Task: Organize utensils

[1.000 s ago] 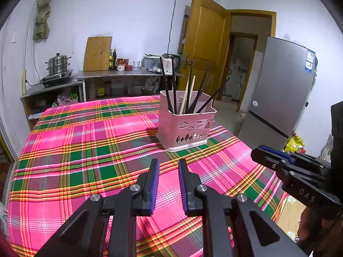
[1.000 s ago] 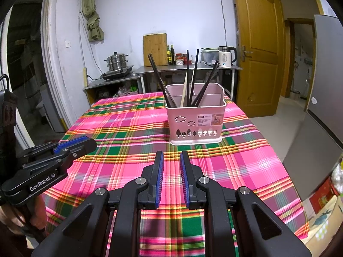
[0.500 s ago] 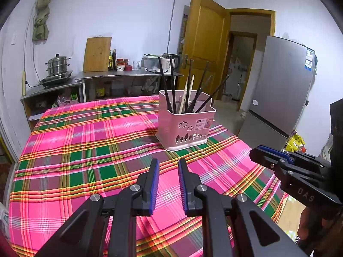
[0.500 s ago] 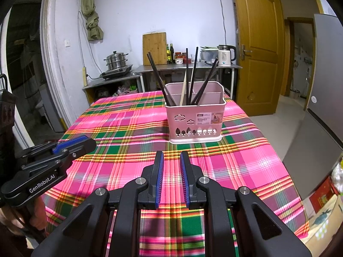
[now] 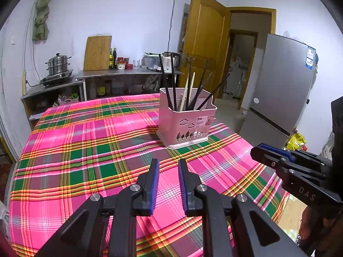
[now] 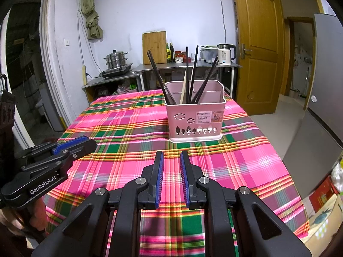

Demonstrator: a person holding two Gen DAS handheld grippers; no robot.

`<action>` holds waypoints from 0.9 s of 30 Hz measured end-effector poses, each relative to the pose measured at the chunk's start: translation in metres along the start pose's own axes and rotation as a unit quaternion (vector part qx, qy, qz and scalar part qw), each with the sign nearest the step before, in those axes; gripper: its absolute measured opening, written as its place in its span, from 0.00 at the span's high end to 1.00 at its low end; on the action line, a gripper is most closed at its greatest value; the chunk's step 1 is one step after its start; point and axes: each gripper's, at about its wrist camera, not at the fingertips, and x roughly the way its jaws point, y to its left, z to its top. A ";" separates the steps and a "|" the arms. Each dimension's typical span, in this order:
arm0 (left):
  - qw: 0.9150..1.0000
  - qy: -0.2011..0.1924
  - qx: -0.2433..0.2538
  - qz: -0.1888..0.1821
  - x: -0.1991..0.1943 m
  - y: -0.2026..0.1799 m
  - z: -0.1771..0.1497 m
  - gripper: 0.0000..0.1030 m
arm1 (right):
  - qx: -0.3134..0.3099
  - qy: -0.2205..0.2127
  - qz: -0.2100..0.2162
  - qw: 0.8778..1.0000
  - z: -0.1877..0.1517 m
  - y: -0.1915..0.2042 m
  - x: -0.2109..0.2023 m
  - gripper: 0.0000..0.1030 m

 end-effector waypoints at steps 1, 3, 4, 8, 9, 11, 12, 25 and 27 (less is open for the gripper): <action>1.000 0.000 0.000 0.000 0.000 0.000 0.000 0.83 | 0.000 0.000 0.000 1.000 0.000 0.000 0.000 0.84; 1.000 0.000 -0.001 0.000 0.000 0.000 0.000 0.83 | 0.000 0.001 -0.001 1.000 -0.002 0.000 0.001 0.84; 1.000 0.000 -0.001 0.000 0.000 0.000 0.000 0.83 | 0.000 0.001 -0.001 1.000 -0.002 0.000 0.001 0.84; 1.000 0.001 0.000 0.000 0.001 0.000 0.000 0.83 | 0.000 0.001 -0.002 1.000 -0.003 -0.001 0.000 0.84; 1.000 0.002 0.000 -0.001 0.001 0.000 -0.001 0.83 | 0.000 0.001 -0.002 1.000 -0.003 0.000 0.001 0.84; 1.000 0.003 0.001 -0.002 0.001 0.000 -0.002 0.83 | 0.000 0.001 -0.001 1.000 -0.002 0.000 0.000 0.84; 1.000 0.004 0.002 -0.001 0.001 0.000 -0.002 0.83 | 0.000 0.001 -0.002 1.000 -0.003 0.000 0.000 0.84; 1.000 0.009 0.006 -0.004 0.005 0.002 -0.003 0.83 | 0.000 0.002 -0.002 1.000 -0.002 0.000 0.000 0.84; 1.000 0.009 0.006 -0.002 0.005 0.002 -0.003 0.83 | -0.001 0.002 -0.002 1.000 -0.002 0.000 0.001 0.84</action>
